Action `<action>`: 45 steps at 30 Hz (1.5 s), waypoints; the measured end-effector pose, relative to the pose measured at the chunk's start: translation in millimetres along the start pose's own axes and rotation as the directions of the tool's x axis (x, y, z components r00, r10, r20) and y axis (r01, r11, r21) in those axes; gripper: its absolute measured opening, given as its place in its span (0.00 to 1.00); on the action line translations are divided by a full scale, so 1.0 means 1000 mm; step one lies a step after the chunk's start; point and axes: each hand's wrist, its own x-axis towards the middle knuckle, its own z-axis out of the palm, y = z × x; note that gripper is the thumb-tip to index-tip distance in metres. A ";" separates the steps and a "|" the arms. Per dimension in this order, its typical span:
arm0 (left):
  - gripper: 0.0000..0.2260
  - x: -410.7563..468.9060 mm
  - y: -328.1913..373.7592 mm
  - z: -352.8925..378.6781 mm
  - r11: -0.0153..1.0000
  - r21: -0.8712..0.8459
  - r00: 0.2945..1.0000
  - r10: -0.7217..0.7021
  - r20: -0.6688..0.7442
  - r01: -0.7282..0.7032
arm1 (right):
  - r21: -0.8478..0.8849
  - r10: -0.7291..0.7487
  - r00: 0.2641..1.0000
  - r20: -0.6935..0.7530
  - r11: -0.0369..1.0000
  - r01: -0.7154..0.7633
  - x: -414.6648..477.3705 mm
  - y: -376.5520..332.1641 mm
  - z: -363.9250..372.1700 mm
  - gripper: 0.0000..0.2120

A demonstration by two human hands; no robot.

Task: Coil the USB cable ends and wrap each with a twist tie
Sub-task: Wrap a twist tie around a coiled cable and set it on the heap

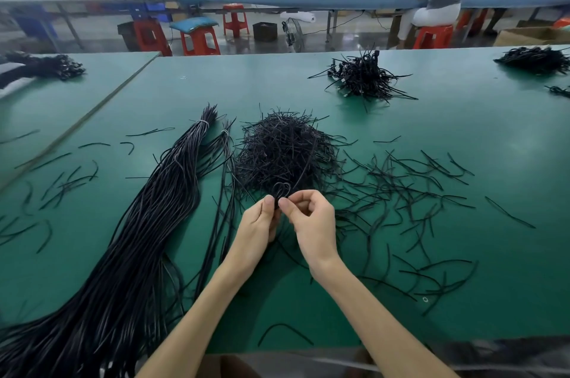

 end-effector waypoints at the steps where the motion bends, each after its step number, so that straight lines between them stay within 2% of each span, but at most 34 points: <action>1: 0.19 0.000 0.000 0.000 1.000 -0.002 1.000 -0.003 -0.003 0.003 | 0.001 0.000 1.000 0.007 1.000 0.000 0.000 0.000 -0.001 0.08; 7: 0.20 -0.001 0.000 0.000 1.000 0.016 1.000 -0.004 -0.004 0.004 | -0.026 0.019 0.999 0.035 1.000 -0.018 -0.002 0.001 -0.005 0.14; 12: 0.18 -0.002 0.002 -0.001 1.000 -0.009 1.000 -0.018 0.002 0.018 | -0.021 0.034 0.996 0.086 0.999 -0.032 -0.002 -0.001 -0.009 0.14; 17: 0.17 -0.001 0.005 -0.002 0.998 -0.058 0.999 -0.033 -0.009 0.032 | 0.109 -0.033 0.997 0.064 0.994 0.026 -0.006 -0.010 -0.014 0.14; 20: 0.24 -0.001 0.005 -0.002 0.998 -0.044 0.999 -0.034 0.002 0.034 | 0.207 -0.085 0.994 0.070 0.976 0.069 -0.007 -0.018 -0.013 0.15; 22: 0.25 -0.002 0.005 -0.002 0.999 -0.046 1.000 -0.012 0.021 0.013 | 0.168 -0.099 0.992 0.082 0.982 0.084 -0.009 -0.021 -0.009 0.14; 24: 0.26 -0.003 0.006 -0.002 0.997 -0.072 1.000 -0.002 0.023 0.003 | 0.121 -0.059 0.997 0.053 0.991 0.052 -0.011 -0.019 -0.003 0.14; 28: 0.20 -0.004 0.005 -0.002 0.996 -0.084 1.000 -0.001 0.020 0.003 | 0.125 0.095 0.995 -0.004 0.988 -0.094 -0.013 -0.007 0.002 0.15; 32: 0.20 -0.003 0.004 -0.001 0.999 -0.039 0.999 -0.019 0.027 0.021 | 0.080 0.115 0.993 -0.009 0.990 -0.114 -0.013 -0.001 0.000 0.16; 35: 0.21 -0.004 0.005 -0.002 0.996 -0.078 0.999 -0.044 0.020 0.045 | 0.029 0.111 0.992 0.066 0.993 -0.113 -0.011 -0.003 -0.006 0.18; 39: 0.24 -0.006 0.007 -0.002 0.990 -0.123 0.997 -0.069 0.043 0.074 | 0.005 0.111 0.956 0.270 0.993 -0.117 -0.001 -0.014 -0.019 0.19; 43: 0.24 -0.008 0.011 -0.002 0.989 -0.127 0.994 -0.061 0.088 0.072 | -0.142 0.037 0.860 0.509 0.989 0.042 0.012 -0.030 -0.033 0.13; 45: 0.24 -0.009 0.014 -0.002 0.990 -0.121 0.993 -0.055 0.104 0.068 | -0.194 0.029 0.839 0.544 0.977 0.092 0.015 -0.032 -0.034 0.09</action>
